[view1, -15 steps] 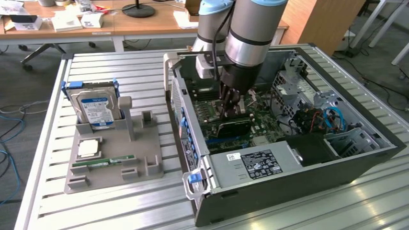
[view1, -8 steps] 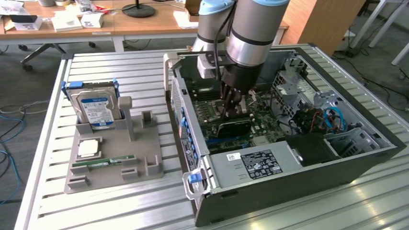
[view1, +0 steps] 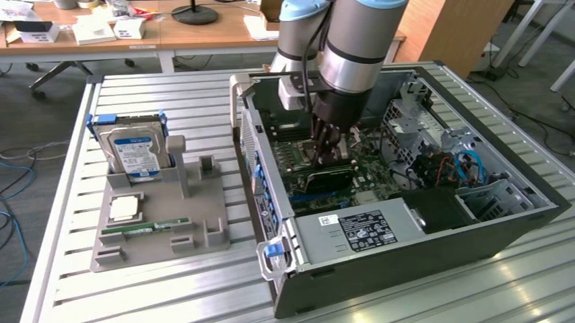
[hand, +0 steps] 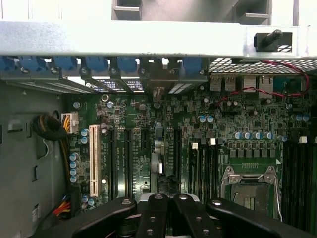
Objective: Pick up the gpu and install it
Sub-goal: 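Press down on the gpu until it lock into place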
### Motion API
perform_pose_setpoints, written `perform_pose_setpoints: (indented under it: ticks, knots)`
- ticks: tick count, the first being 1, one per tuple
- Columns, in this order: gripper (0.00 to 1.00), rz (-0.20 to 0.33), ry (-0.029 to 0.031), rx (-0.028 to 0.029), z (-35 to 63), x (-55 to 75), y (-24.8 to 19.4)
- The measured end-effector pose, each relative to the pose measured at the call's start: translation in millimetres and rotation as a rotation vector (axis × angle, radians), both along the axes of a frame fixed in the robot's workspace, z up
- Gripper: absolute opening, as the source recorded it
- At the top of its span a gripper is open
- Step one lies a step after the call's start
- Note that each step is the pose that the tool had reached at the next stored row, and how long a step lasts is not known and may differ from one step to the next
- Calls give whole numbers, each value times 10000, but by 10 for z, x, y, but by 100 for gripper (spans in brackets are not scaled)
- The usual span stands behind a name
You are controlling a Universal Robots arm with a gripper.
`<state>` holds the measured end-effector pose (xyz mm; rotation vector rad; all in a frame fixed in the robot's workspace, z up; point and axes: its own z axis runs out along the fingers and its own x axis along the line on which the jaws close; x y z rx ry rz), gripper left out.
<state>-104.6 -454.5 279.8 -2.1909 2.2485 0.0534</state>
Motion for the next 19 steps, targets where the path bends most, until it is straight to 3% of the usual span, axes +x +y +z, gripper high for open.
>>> perform_pose_setpoints:
  ticks: [19]
  knots:
    - [11, 0, 0, 0, -12, 8, 0]
